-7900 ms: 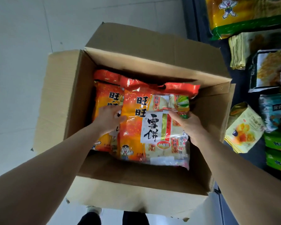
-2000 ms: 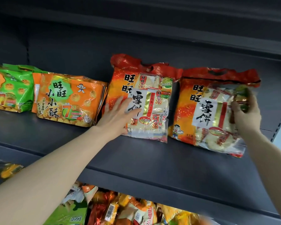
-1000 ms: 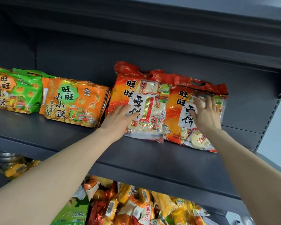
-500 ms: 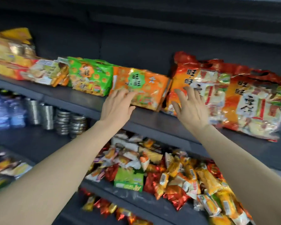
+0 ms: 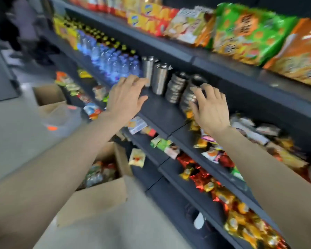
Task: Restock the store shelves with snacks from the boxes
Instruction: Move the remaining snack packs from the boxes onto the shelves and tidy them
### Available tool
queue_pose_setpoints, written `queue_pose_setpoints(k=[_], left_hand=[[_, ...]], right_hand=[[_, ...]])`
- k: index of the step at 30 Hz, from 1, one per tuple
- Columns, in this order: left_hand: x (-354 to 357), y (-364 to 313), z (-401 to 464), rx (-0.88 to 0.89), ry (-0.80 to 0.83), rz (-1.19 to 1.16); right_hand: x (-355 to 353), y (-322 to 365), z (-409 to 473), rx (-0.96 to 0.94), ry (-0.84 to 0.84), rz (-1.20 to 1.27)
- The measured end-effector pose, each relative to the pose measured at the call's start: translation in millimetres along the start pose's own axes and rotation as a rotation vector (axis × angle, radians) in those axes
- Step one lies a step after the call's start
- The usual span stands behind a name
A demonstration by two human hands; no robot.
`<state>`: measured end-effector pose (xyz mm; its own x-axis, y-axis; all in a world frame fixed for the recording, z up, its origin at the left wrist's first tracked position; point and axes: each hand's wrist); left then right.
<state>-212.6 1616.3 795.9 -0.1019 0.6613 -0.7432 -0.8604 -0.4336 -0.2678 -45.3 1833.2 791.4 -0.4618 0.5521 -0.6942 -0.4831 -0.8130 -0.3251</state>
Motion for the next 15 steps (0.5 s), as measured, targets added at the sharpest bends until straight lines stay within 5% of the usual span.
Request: queue_pose_setpoints(k=[15], left_hand=[[68, 302, -122, -0.582, 0.214, 0.033]], right_hand=[[233, 297, 49, -0.313, 0.314, 0.326]])
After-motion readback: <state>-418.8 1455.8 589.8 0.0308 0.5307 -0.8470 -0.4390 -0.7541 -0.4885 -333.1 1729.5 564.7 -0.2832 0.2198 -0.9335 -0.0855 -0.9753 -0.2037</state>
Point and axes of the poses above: each hand's wrist, its own z-axis towards the middle knuckle, its own x-axis out of the palm, y = z × x, and after that the axes turned 10 degrees about -z, right-handed
